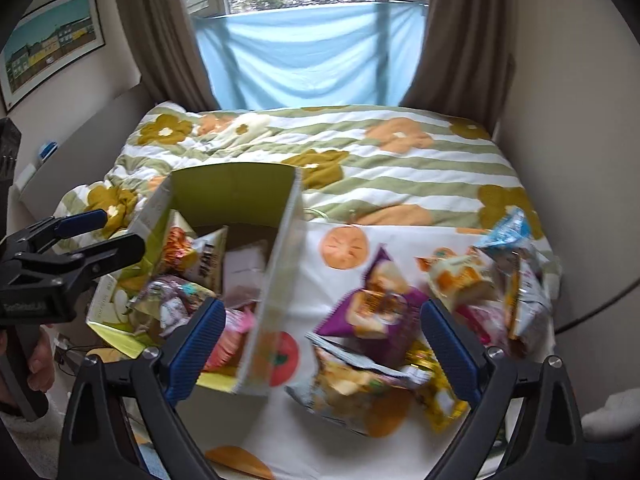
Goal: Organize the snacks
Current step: 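Return both tools to the snack pile over the bed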
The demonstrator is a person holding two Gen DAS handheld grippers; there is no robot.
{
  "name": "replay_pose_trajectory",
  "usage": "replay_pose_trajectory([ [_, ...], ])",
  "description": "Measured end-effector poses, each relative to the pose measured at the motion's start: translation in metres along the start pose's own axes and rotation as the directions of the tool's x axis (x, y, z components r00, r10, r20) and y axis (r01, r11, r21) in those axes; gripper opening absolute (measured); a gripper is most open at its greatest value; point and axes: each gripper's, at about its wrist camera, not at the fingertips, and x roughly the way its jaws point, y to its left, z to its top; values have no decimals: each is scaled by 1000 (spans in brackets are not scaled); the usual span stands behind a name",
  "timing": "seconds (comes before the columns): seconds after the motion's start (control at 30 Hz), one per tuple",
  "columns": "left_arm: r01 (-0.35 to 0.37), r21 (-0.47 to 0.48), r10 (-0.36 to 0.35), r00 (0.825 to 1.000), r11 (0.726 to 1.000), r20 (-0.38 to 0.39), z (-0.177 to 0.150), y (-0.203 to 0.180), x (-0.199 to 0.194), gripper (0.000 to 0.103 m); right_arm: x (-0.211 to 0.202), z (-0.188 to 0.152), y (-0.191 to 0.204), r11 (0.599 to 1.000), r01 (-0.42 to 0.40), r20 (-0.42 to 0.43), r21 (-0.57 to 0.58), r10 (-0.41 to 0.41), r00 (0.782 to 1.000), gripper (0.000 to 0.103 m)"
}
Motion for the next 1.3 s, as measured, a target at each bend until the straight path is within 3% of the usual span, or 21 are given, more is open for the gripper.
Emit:
replay_pose_trajectory([
  [0.17, 21, 30, -21, 1000, 999, 1, -1, -58, 13, 100, -13, -21, -53, 999, 51, -6, -7, -51, 999, 97],
  [0.3, 17, 11, -17, 999, 1000, -39, -9, -104, 32, 100, -14, -37, -95, 999, 35, -50, -2, -35, 998, 97],
  [0.53, -77, -34, 73, 992, 996, -103, -41, -166, 65, 100, -9, -64, -154, 998, -37, -108, -45, 32, 994, 97],
  [0.67, -137, -80, 126, 983, 987, -130, -67, -179, 76, 100, 3, -73, -173, 990, -108, -131, -94, 95, 987, 97],
  [0.93, -293, 7, 292, 950, 956, -115, -111, -188, 111, 100, 43, -85, -168, 950, -233, -168, -208, 200, 965, 97],
  [1.13, -303, 42, 306, 940, 952, -149, -120, -177, 145, 99, 83, -94, -155, 925, -294, -234, -241, 239, 942, 97],
  [1.3, -319, 68, 326, 929, 945, -176, -126, -172, 171, 87, 110, -97, -142, 902, -320, -277, -291, 241, 930, 97],
])
